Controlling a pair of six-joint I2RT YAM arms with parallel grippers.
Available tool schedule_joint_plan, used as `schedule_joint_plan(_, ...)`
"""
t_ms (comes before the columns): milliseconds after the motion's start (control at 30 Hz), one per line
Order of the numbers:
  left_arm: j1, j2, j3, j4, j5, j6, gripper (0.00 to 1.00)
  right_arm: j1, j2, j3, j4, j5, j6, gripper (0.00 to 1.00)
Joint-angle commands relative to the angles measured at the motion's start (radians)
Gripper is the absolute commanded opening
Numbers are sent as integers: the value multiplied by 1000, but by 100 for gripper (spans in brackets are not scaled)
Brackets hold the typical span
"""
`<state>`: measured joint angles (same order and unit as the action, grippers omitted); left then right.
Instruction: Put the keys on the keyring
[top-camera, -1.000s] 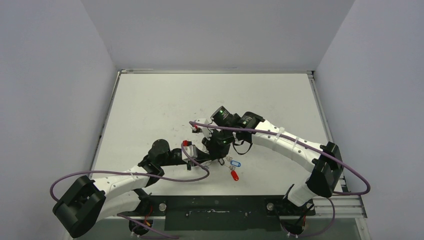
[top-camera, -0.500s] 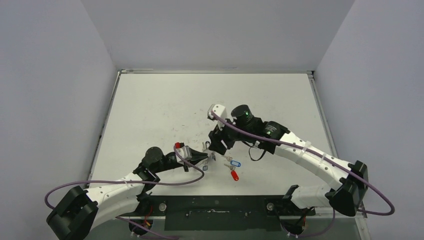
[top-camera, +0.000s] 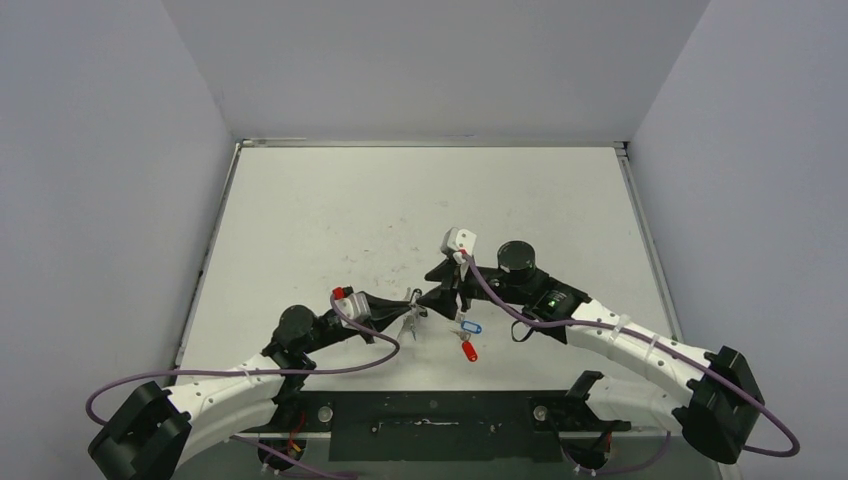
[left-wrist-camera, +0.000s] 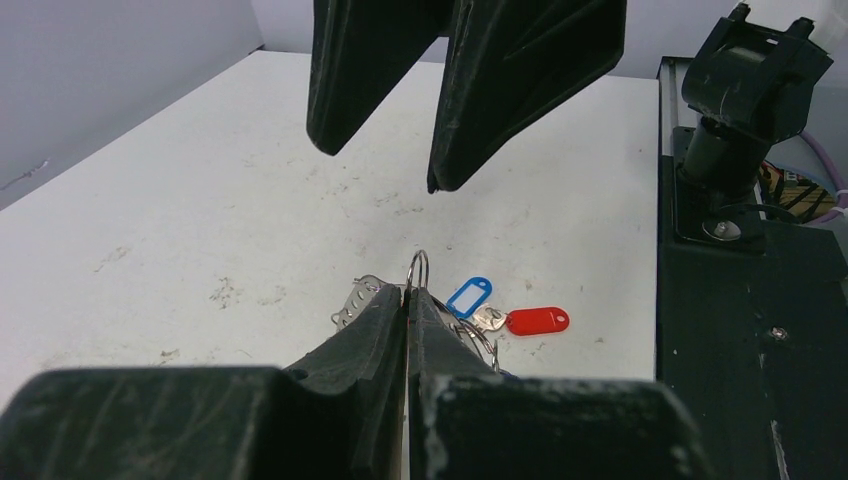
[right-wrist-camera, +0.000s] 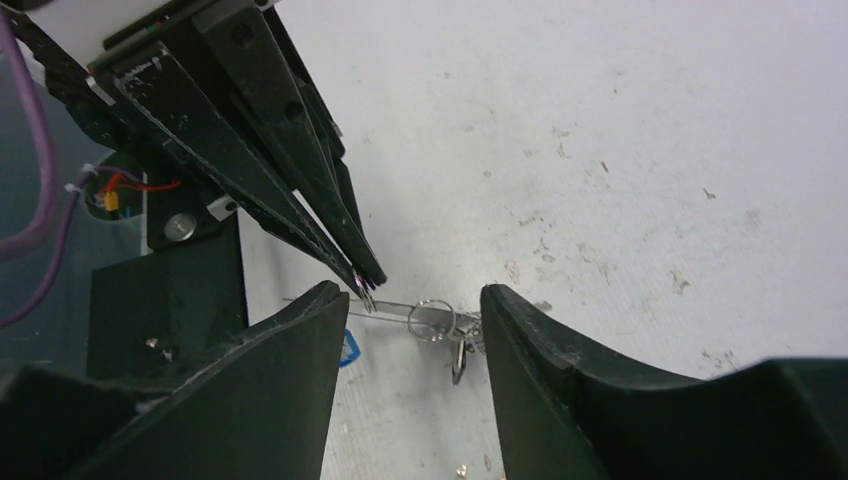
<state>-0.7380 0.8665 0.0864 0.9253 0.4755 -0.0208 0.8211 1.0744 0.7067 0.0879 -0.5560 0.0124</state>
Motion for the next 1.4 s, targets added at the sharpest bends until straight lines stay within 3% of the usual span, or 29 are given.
schedule_joint_plan(0, -3, -16, 3, 88, -11, -18, 0, 16, 52, -9, 215, -132, -4, 45)
schedule_joint_plan(67, -4, -16, 3, 85, -10, -18, 0, 20, 73, -10, 229, -146, -6, 33)
schedule_joint_plan(133, -3, -18, 5, 79, -9, -15, 0, 20, 84, -10, 226, -150, -5, 32)
schedule_joint_plan(367, -3, -36, 4, 55, -14, -8, 0, 21, 69, -27, 192, -181, -81, 51)
schedule_joint_plan(467, -3, -37, 7, 48, -12, -6, 0, 21, 68, -40, 191, -195, -95, 52)
schedule_joint_plan(567, -3, -39, 9, 47, -10, -4, 0, 21, 79, -40, 196, -193, -94, 46)
schedule_joint_plan(767, -3, -40, 8, 46, -7, -6, 0, 21, 102, -31, 214, -196, -91, 21)
schedule_joint_plan(1033, -4, -48, 5, 44, -5, -7, 0, 22, 125, -24, 223, -223, -82, 20)
schedule_joint_plan(1200, -3, -49, 4, 38, 0, -10, 0, 23, 136, -18, 232, -246, -78, 0)
schedule_joint_plan(1367, -3, -54, 3, 26, -1, -9, 0, 24, 143, 5, 179, -250, -91, 0)
